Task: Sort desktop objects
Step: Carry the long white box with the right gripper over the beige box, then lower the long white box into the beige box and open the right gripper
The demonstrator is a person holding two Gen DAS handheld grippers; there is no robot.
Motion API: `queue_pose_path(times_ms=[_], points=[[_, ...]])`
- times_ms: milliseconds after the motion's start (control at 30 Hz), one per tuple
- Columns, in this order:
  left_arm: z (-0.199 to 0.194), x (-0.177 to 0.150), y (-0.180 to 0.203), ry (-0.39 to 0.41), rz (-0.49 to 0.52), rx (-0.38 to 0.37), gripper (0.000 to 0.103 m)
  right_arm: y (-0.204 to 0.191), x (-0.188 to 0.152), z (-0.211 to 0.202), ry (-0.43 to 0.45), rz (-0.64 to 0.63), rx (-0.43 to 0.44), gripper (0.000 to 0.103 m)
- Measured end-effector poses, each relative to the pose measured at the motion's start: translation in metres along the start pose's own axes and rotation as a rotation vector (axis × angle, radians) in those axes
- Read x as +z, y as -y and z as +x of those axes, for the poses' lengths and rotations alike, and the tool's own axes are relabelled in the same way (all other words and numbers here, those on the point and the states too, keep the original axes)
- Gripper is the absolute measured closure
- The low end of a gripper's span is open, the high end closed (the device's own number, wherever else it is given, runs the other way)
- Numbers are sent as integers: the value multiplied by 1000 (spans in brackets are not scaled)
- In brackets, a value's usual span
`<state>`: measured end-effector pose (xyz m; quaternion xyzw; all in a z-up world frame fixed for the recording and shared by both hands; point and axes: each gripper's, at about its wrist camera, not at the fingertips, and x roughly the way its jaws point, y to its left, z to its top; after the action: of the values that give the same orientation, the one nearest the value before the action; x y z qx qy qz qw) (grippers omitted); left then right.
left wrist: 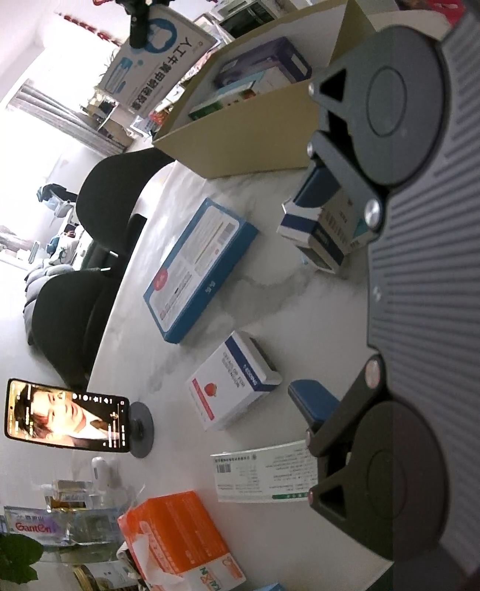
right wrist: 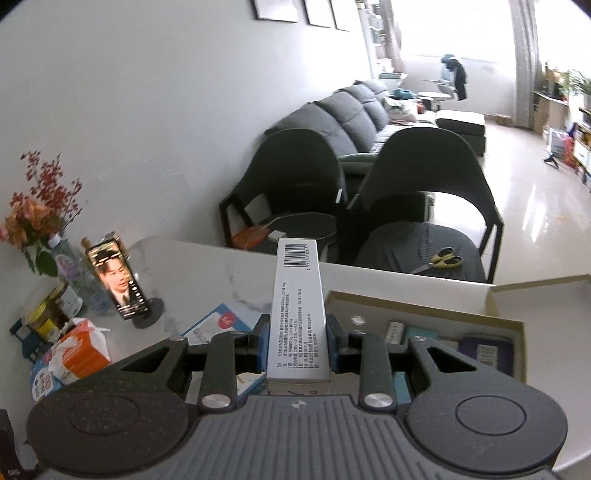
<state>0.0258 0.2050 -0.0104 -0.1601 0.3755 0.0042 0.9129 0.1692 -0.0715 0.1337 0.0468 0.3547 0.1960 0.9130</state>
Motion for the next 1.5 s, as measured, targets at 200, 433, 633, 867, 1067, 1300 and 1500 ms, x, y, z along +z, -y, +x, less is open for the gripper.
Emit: queue_pose_path(times_ms=[200, 433, 633, 867, 1067, 1300, 1500], points=[[-3, -1, -2, 4, -9, 9, 2, 15, -9, 5, -11, 48, -31, 71], [-2, -1, -2, -1, -8, 8, 2, 19, -25, 25, -49, 82, -109, 71], [0, -2, -2, -3, -9, 2, 2, 15, -38, 44, -67, 118, -157, 71], [1, -4, -2, -6, -11, -5, 2, 4, -52, 64, -43, 131, -245, 71], [0, -5, -4, -6, -13, -3, 2, -7, -63, 86, -35, 107, -315, 71], [-1, -5, -11, -5, -30, 9, 2, -4, -77, 107, -72, 46, -355, 70], [1, -6, -11, -10, -28, 5, 2, -12, -83, 111, -83, -65, -391, 66]])
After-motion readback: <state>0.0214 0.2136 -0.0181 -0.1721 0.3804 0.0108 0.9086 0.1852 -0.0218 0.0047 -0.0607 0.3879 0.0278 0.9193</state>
